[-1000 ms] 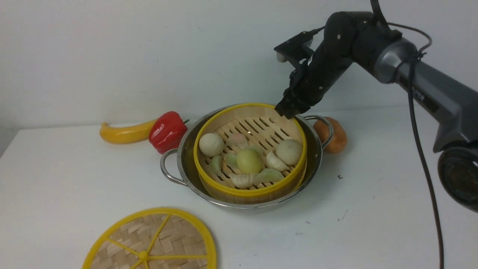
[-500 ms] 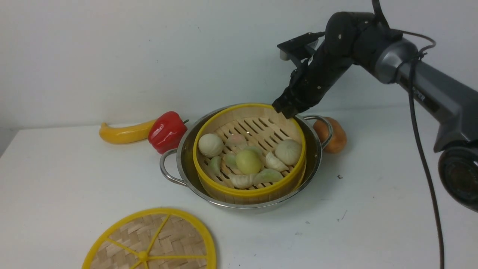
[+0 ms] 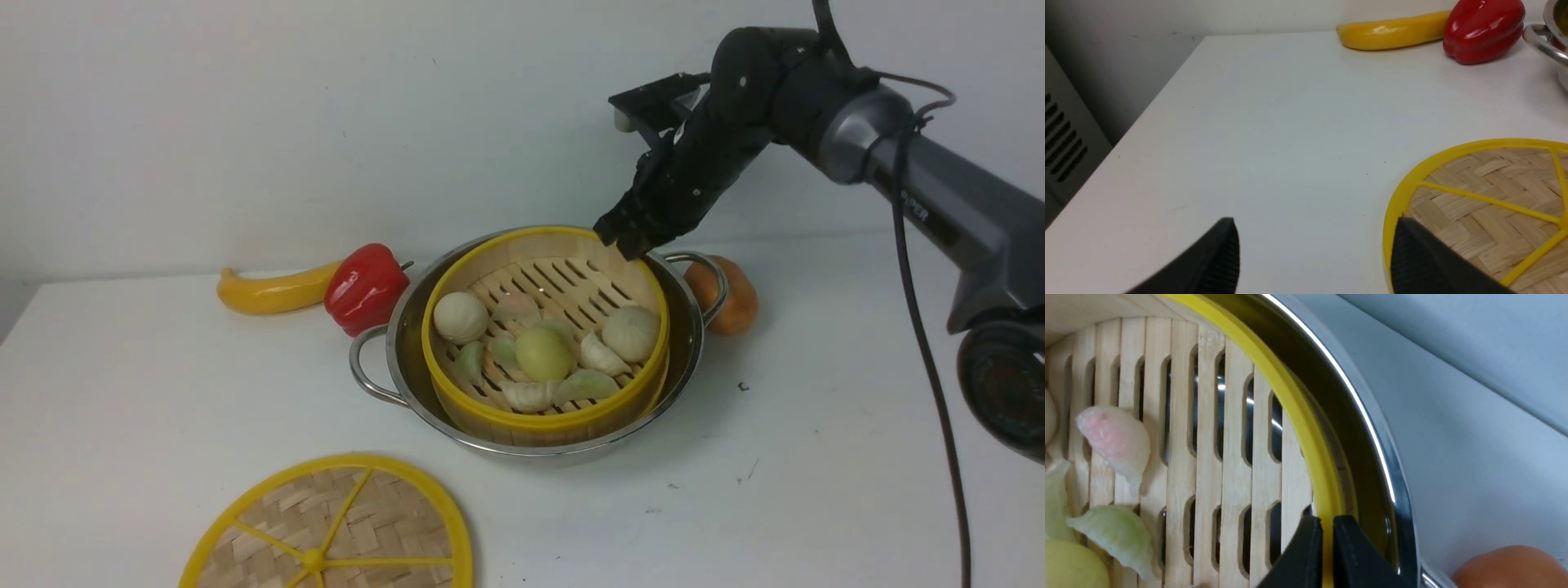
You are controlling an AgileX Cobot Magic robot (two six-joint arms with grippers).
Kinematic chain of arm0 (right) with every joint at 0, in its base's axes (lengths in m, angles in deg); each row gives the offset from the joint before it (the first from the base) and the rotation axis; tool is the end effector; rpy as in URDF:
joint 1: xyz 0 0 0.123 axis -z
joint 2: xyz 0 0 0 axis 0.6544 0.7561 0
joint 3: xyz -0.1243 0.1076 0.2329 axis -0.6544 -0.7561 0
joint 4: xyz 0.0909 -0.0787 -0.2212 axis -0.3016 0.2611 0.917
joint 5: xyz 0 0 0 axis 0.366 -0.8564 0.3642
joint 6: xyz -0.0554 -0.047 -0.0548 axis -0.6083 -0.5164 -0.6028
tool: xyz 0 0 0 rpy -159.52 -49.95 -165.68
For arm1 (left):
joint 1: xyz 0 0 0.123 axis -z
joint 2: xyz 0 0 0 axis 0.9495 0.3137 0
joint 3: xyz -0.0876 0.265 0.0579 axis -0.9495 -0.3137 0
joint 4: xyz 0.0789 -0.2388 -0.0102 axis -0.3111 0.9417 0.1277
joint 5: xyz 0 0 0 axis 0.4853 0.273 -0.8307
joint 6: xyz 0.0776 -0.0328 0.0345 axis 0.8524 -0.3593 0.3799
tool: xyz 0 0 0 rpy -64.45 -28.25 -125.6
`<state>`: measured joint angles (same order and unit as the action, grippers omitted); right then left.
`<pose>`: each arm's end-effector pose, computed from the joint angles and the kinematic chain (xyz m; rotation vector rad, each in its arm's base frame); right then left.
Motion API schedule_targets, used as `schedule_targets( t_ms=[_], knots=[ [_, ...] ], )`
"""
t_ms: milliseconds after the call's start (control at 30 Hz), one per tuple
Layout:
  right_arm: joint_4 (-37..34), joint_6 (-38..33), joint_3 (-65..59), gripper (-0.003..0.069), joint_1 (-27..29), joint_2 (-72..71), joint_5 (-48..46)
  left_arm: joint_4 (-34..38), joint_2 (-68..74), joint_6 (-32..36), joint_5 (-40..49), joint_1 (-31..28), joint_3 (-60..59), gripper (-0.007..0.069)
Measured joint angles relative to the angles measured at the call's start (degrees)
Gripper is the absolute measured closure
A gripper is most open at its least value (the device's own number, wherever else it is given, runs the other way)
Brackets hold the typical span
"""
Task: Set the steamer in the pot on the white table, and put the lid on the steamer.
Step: 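Grasp the bamboo steamer lid lying on the table by its centre knob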
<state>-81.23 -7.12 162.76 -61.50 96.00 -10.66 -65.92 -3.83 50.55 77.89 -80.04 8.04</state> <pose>0.4884 0.2080 0.2028 -0.8557 2.6425 0.3850 0.0515 0.0129 0.1775 -0.1416 1.8624 0.1795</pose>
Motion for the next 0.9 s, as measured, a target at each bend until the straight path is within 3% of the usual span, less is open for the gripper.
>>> schedule_targets(
  t_ms=[400, 500, 767, 900],
  knots=[
    [-0.29, -2.19, 0.42, 0.0584, 0.05, 0.04, -0.06, 0.00, 0.00, 0.00, 0.00, 0.00, 0.00, 0.0163],
    [1.25, -1.69, 1.90, 0.0536, -0.06, 0.04, -0.25, 0.00, 0.00, 0.00, 0.00, 0.00, 0.00, 0.0163],
    [5.56, 2.53, 11.21, 0.0322, -0.06, 0.04, -0.43, 0.00, 0.00, 0.00, 0.00, 0.00, 0.00, 0.0163],
    [6.01, 5.81, 17.87, 0.0311, -0.06, 0.04, -0.41, 0.00, 0.00, 0.00, 0.00, 0.00, 0.00, 0.0163]
  ],
)
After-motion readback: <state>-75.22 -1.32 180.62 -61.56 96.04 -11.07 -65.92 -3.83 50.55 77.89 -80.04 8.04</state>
